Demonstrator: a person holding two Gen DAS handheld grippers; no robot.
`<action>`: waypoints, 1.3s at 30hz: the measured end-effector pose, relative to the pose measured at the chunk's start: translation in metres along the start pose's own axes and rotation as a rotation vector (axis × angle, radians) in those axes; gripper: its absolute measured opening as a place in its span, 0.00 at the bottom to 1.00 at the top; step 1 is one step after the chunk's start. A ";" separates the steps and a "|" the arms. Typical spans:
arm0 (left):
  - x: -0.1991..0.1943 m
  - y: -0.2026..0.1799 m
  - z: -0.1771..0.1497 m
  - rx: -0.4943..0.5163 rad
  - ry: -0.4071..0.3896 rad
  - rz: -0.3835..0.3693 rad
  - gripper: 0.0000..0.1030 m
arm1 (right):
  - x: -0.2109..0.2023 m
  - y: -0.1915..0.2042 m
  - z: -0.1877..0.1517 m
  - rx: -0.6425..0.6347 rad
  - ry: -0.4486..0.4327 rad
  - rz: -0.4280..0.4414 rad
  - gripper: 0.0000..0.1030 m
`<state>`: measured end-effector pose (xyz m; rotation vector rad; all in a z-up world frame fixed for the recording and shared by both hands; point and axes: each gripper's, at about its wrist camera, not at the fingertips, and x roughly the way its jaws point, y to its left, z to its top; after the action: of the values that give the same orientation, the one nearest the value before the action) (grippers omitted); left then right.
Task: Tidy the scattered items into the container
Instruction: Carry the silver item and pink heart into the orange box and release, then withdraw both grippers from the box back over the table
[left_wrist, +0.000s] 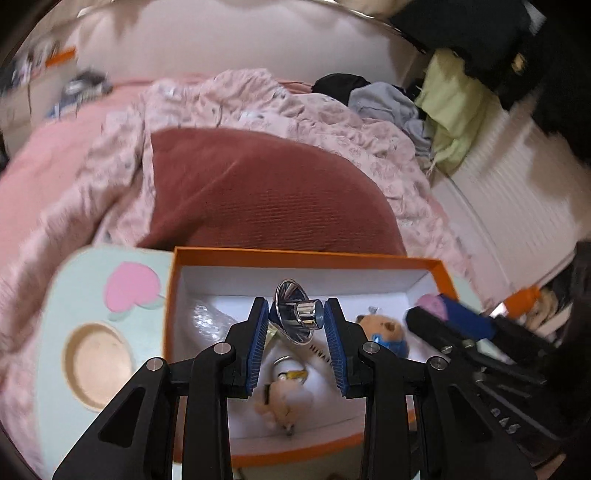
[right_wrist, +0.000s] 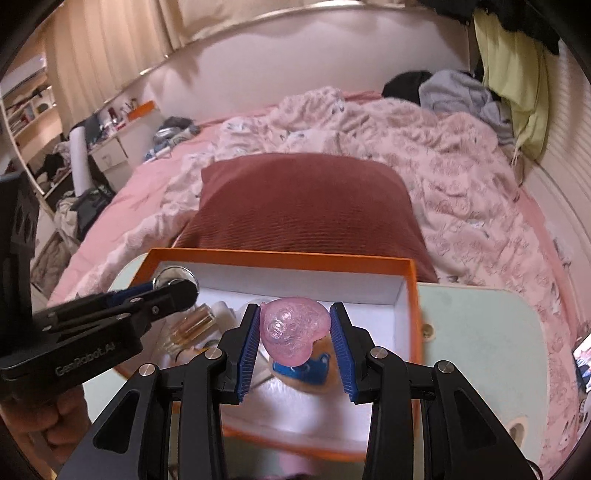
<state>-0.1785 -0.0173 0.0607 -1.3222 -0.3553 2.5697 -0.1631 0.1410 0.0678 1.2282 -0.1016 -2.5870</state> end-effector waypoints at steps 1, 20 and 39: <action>0.003 0.002 0.002 -0.013 0.005 0.000 0.32 | 0.005 0.000 0.002 0.002 0.006 -0.005 0.36; -0.044 -0.003 -0.031 0.027 -0.068 0.002 0.56 | -0.050 0.001 -0.031 0.008 -0.118 -0.001 0.50; -0.090 -0.018 -0.181 0.137 -0.014 0.158 0.68 | -0.083 0.002 -0.178 -0.012 0.077 -0.093 0.59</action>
<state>0.0219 -0.0079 0.0332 -1.3329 -0.0771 2.6771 0.0236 0.1718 0.0167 1.3574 -0.0142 -2.6107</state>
